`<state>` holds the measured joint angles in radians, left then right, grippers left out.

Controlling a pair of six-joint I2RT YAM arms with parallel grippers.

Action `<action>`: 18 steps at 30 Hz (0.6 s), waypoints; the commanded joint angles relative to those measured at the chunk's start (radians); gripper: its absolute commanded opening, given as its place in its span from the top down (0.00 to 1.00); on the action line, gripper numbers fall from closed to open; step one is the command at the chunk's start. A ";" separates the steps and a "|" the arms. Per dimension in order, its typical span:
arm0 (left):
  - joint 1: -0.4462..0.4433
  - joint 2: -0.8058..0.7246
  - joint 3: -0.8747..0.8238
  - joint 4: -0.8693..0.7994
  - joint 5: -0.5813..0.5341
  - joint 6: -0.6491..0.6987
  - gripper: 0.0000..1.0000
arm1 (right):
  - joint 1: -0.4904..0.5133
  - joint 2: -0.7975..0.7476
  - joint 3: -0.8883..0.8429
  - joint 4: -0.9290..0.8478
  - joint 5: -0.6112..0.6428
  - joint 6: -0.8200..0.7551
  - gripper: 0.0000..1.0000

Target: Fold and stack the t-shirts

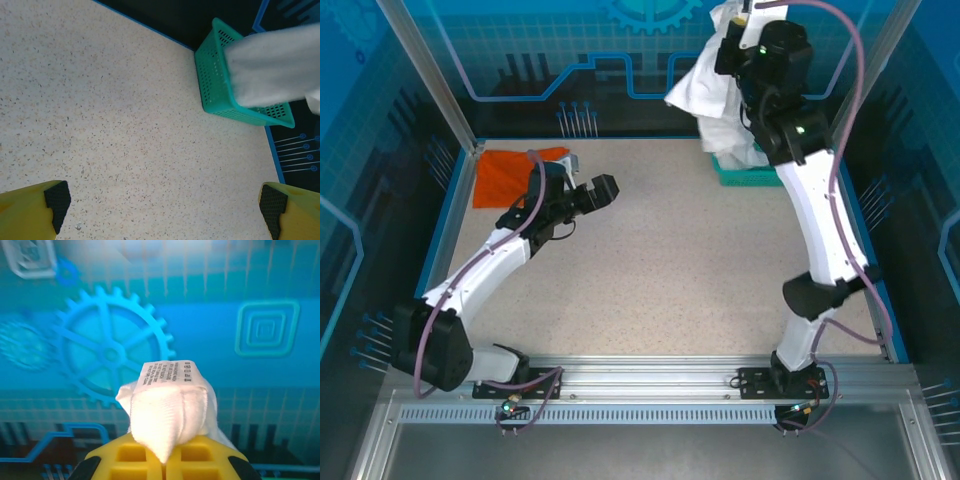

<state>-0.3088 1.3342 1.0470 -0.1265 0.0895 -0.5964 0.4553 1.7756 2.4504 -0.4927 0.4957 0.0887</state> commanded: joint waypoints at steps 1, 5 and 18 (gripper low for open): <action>-0.010 -0.074 0.028 -0.022 -0.073 0.029 0.01 | 0.060 -0.071 -0.064 -0.039 -0.063 -0.034 0.97; -0.010 -0.162 -0.017 -0.022 -0.227 0.018 0.01 | 0.139 -0.179 -0.233 -0.119 -0.151 0.023 0.97; -0.009 -0.192 -0.041 -0.167 -0.444 -0.145 0.01 | 0.204 0.104 -0.398 -0.443 -0.274 0.207 0.33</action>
<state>-0.3126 1.1389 1.0164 -0.2234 -0.2947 -0.6632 0.6502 1.8393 2.0003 -0.7460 0.2356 0.2356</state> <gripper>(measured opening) 0.989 0.647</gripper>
